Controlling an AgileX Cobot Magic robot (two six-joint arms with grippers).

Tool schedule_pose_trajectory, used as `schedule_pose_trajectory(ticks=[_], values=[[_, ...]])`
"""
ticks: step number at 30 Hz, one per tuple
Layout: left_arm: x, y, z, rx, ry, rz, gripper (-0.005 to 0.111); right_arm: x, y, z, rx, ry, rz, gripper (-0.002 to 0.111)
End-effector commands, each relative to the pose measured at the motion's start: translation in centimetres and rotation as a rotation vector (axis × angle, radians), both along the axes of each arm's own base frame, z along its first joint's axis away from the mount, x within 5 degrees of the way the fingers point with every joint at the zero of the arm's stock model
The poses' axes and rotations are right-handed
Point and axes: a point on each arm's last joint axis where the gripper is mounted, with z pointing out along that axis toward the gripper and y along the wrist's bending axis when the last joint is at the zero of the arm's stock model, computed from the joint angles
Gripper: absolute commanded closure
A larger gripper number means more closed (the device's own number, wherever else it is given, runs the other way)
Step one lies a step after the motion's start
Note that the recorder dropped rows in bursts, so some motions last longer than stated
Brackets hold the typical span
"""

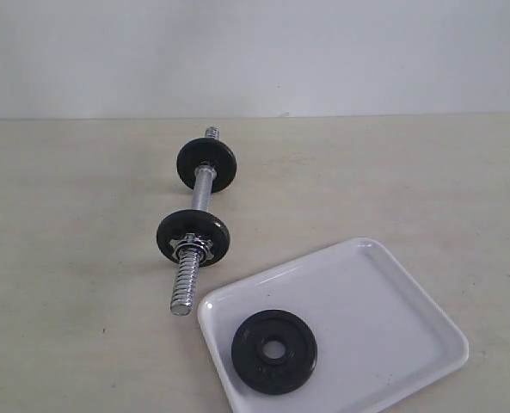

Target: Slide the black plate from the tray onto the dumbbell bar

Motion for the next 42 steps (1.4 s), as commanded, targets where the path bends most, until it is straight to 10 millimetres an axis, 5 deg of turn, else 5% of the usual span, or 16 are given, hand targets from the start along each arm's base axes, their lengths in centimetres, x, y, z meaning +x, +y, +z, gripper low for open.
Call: schedule_pose_trajectory(ticks=[1, 9, 14, 26, 34, 42], values=[[1.6, 0.5, 2.4, 0.050, 0.136, 0.048, 0.102, 1.5, 1.4, 1.2, -0.162, 0.040, 0.115, 0.108], [6.2, -1.1, 4.7, 0.223, 0.554, -0.142, 0.102, 5.8, 5.5, 0.1, -0.311, 0.355, 0.510, 0.108], [9.7, -2.5, 5.0, 0.246, 0.737, -0.302, 0.102, 8.1, 6.4, -0.5, -0.323, 0.457, 0.576, 0.108], [17.1, -3.1, -0.6, 0.232, 1.138, -0.390, 0.102, 10.0, 7.1, -1.9, -0.394, 0.518, 0.613, 0.108], [20.1, -4.5, -3.4, 0.459, 1.157, -0.551, 0.102, 9.9, 7.2, -1.9, -0.414, 0.507, 0.626, 0.108], [23.6, -6.8, -5.0, 0.307, 1.133, -0.608, 0.102, 9.7, 7.3, -1.9, -0.418, 0.507, 0.653, 0.108]])
